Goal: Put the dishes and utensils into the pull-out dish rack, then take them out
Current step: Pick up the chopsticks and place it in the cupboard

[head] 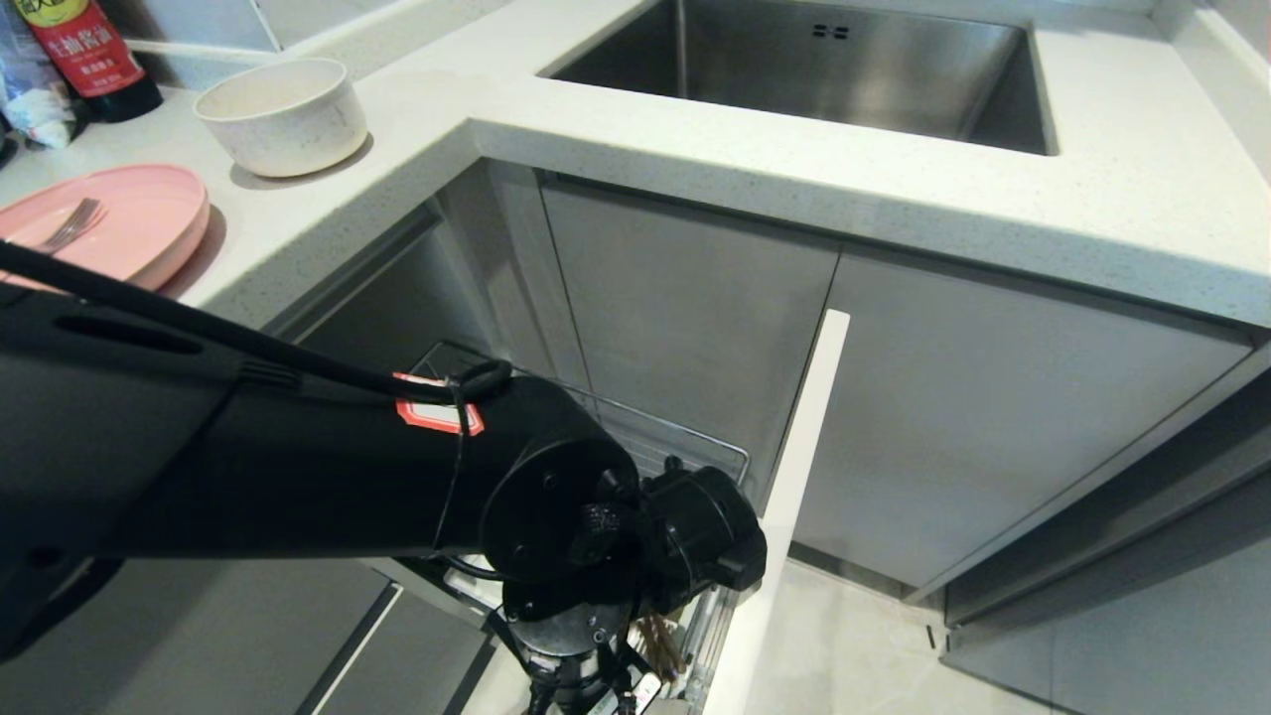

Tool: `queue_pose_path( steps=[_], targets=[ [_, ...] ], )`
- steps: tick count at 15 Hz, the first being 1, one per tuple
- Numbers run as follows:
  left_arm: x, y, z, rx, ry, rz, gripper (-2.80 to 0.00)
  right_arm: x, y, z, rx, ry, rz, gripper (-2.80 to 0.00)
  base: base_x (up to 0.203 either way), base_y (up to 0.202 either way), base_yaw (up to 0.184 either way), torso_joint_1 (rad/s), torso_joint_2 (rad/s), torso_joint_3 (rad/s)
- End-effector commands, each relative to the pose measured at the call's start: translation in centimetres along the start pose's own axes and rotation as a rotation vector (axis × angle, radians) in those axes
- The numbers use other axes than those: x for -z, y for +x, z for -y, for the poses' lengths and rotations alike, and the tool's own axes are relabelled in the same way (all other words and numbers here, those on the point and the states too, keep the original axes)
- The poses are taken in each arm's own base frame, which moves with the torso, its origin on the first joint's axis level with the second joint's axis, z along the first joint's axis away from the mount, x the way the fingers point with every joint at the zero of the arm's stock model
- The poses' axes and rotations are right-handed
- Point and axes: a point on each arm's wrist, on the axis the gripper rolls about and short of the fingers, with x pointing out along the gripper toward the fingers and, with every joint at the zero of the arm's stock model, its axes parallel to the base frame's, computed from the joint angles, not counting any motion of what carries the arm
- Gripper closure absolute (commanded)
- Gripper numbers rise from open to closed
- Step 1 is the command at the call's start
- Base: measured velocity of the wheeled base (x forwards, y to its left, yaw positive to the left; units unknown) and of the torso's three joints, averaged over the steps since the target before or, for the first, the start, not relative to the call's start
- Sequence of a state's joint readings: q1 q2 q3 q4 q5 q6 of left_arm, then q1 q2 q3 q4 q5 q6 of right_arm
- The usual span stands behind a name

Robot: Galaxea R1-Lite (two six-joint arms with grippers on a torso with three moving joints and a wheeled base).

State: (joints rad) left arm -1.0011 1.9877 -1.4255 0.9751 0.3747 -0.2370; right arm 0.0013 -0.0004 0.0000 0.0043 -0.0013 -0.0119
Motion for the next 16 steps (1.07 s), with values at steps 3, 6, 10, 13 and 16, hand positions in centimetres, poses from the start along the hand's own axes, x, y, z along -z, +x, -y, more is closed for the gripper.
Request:
queue_pose_path(
  steps=[3,6,10,13,16],
  targets=[
    [-0.24,0.48,0.11,-0.006,0.0,-0.014,0.0,0.01,-0.01,0.0,0.0,0.0,0.0,0.0,0.0,0.0,0.0,0.0,0.0,0.0],
    [-0.44,0.74,0.26,-0.006,-0.001,-0.014,0.0,0.0,0.0,0.0,0.0,0.0,-0.001,0.0,0.0,0.0,0.0,0.0,0.0,0.0],
    [-0.65,0.92,0.38,-0.003,-0.006,-0.005,0.0,0.0,0.0,0.0,0.0,0.0,0.0,0.0,0.0,0.0,0.0,0.0,0.0,0.0],
    [-0.62,0.83,0.34,-0.003,-0.007,-0.002,-2.8,0.01,0.0,0.0,0.0,0.0,0.0,0.0,0.0,0.0,0.0,0.0,0.0,0.0],
    [-0.51,0.46,0.16,-0.001,-0.011,0.009,-2.8,0.0,0.0,0.0,0.0,0.0,-0.001,0.0,0.0,0.0,0.0,0.0,0.0,0.0]
  ],
)
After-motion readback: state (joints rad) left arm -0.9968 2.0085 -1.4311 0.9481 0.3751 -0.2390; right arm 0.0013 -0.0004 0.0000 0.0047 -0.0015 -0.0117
